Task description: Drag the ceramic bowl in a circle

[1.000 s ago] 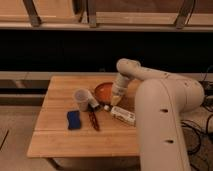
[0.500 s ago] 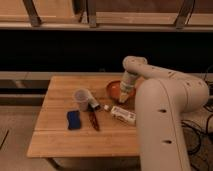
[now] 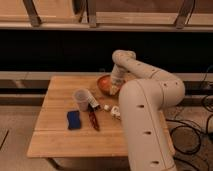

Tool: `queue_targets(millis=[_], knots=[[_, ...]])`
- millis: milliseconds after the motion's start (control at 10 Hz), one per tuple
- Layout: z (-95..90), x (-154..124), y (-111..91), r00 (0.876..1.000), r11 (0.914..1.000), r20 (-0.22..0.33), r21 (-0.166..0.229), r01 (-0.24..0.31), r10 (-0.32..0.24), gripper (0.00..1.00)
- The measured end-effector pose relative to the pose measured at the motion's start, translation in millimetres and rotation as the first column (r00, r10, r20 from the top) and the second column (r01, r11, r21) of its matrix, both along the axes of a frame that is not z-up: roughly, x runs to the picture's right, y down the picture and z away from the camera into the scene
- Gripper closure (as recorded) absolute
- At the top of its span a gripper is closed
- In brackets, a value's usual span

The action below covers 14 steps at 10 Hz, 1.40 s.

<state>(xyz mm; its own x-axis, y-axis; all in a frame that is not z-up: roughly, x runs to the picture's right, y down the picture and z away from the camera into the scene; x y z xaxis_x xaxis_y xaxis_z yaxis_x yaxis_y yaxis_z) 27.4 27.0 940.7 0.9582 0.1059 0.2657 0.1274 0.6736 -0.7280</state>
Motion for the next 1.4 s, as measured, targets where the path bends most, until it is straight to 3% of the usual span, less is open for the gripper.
queue_targets(millis=[300, 600, 900, 1100, 1400], knots=[[-14.1, -33, 26, 0.995, 0.9975, 0.093, -0.054, 0.045, -0.040, 1.00], [-43.4, -28, 68, 0.994, 0.9907, 0.105, -0.131, 0.038, -0.024, 1.00], [-63.0, 1, 98, 0.999, 0.9848, 0.038, -0.171, 0.031, -0.025, 1.00], [-71.2, 28, 105, 0.999, 0.9851, -0.035, -0.170, 0.025, -0.031, 1.00], [-61.4, 66, 85, 0.989, 0.9930, -0.147, -0.118, 0.005, -0.023, 1.00]])
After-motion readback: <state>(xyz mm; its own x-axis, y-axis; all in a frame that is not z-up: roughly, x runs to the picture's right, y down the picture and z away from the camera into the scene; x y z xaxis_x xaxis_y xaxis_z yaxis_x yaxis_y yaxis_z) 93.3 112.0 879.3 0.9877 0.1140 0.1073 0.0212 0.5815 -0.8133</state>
